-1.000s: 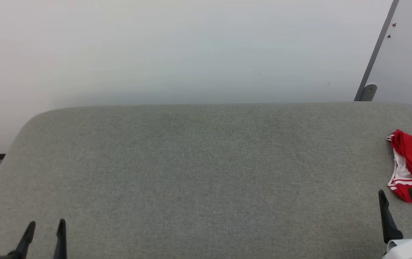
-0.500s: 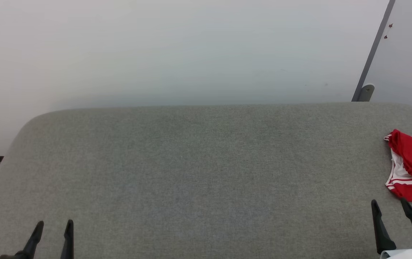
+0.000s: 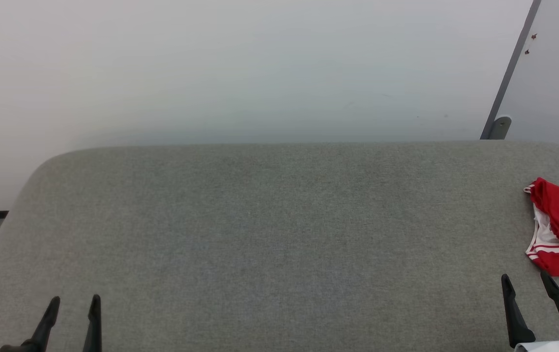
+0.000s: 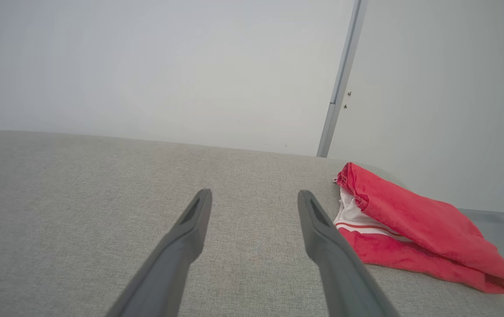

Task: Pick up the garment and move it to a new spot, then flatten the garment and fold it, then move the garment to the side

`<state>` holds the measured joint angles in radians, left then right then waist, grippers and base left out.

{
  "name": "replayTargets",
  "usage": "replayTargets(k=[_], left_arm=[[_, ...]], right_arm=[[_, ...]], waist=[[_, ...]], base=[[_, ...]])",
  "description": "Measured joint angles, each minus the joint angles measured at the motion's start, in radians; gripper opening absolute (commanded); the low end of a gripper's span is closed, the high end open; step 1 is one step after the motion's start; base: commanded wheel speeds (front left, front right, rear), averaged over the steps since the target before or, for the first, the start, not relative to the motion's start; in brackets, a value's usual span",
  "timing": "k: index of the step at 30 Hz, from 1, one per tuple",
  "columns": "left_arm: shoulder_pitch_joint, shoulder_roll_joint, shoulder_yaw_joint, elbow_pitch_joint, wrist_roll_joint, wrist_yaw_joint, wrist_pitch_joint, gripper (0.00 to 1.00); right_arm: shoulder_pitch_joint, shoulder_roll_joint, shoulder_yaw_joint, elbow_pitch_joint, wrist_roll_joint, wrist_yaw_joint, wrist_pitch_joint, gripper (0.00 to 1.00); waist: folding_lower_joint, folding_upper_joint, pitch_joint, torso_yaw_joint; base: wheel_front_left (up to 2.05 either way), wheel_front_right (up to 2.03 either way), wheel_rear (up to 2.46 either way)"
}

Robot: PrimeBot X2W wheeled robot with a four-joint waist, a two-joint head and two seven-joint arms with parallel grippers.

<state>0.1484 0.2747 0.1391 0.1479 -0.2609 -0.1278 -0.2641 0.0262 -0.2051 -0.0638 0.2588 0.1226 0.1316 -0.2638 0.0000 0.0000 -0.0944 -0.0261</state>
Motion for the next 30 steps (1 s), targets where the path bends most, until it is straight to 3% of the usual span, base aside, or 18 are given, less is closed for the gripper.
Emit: replayTargets(k=[6, 7, 17, 30], left_arm=[[0.000, -0.012, 0.019, -0.018, 0.010, 0.000, 0.000, 1.00], [0.001, -0.014, 0.020, -0.017, 0.012, 0.000, 0.000, 0.00], [0.034, -0.086, -0.003, 0.071, -0.003, 0.000, 0.010, 0.00], [-0.005, -0.109, -0.006, 0.077, -0.232, 0.000, 0.072, 0.00]], right_arm=[[0.002, 0.001, -0.001, -0.003, -0.001, 0.000, 0.000, 1.00], [0.002, 0.002, -0.001, -0.001, -0.001, 0.000, 0.000, 0.00], [0.057, 0.043, 0.006, 0.084, 0.012, 0.000, 0.017, 0.00], [0.042, 0.060, 0.001, 0.072, 0.263, 0.000, 0.079, 0.00]], waist=[[0.0000, 0.0000, 0.000, 0.004], [0.0000, 0.0000, 0.000, 0.004], [0.0000, 0.0000, 0.002, 0.005], [0.0000, 0.0000, 0.012, 0.007]], base=[[0.00, 0.00, 0.00], [0.00, 0.00, 0.00], [0.00, 0.00, 0.00], [0.00, 0.00, 0.00]])
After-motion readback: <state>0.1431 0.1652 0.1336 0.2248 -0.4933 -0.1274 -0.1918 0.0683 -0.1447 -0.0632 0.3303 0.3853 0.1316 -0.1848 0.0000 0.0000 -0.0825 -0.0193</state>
